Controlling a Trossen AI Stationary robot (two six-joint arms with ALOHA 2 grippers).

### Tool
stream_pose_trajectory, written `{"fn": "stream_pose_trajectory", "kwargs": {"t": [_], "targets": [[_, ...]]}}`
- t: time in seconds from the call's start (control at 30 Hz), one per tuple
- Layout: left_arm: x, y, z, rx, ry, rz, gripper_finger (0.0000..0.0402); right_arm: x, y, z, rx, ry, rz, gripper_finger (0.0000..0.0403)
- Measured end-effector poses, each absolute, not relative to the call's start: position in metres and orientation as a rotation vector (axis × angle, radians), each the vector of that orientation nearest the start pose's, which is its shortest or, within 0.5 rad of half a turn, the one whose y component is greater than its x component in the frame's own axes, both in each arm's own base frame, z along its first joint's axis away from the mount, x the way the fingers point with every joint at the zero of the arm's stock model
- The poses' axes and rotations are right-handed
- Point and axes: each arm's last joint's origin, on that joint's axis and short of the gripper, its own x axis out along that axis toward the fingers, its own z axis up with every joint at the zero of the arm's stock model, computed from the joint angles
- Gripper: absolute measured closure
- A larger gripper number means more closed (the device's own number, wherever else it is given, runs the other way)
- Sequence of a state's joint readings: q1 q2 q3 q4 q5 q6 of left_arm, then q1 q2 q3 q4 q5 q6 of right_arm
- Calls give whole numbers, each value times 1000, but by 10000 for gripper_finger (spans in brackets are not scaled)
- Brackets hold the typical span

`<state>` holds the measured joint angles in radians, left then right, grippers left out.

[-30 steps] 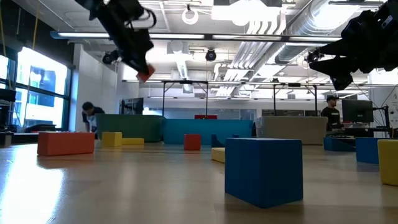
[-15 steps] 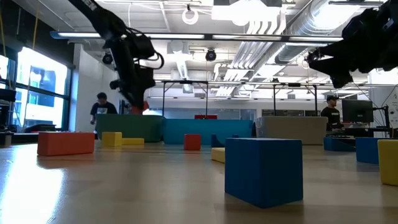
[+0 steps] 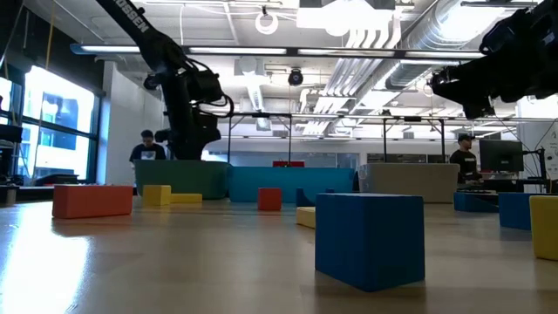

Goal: Sort & place blocks by color
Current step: Put the orange block into the green bin, then put the blue block into the blue bin

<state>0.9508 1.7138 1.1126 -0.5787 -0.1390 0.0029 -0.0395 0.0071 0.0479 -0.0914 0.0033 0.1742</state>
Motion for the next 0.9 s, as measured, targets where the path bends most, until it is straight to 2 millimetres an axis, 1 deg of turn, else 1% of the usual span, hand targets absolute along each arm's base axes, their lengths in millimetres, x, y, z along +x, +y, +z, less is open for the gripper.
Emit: {"fn": "stream_pose_trajectory", "kwargs": {"t": [0.13, 0.27, 0.37, 0.43, 0.63, 0.77, 0.9], "targets": [[188, 271, 186, -488, 1139, 954, 239, 95, -4, 170, 293, 44, -50, 206], [189, 270, 186, -534, 1124, 950, 217, 95, -4, 170, 434, 40, -53, 206], [188, 268, 187, -568, 1131, 960, 203, 95, -4, 171, 463, 35, -65, 206], [188, 269, 191, -579, 1143, 960, 199, 95, -4, 171, 479, 32, -66, 206], [192, 274, 223, -585, 1159, 954, 198, 95, -6, 174, 510, -15, -103, 206], [195, 278, 246, -569, 1155, 947, 197, 94, -8, 181, 577, -119, -162, 206], [197, 279, 265, -587, 1130, 942, 197, 93, -11, 189, 545, -230, -245, 206]]}}
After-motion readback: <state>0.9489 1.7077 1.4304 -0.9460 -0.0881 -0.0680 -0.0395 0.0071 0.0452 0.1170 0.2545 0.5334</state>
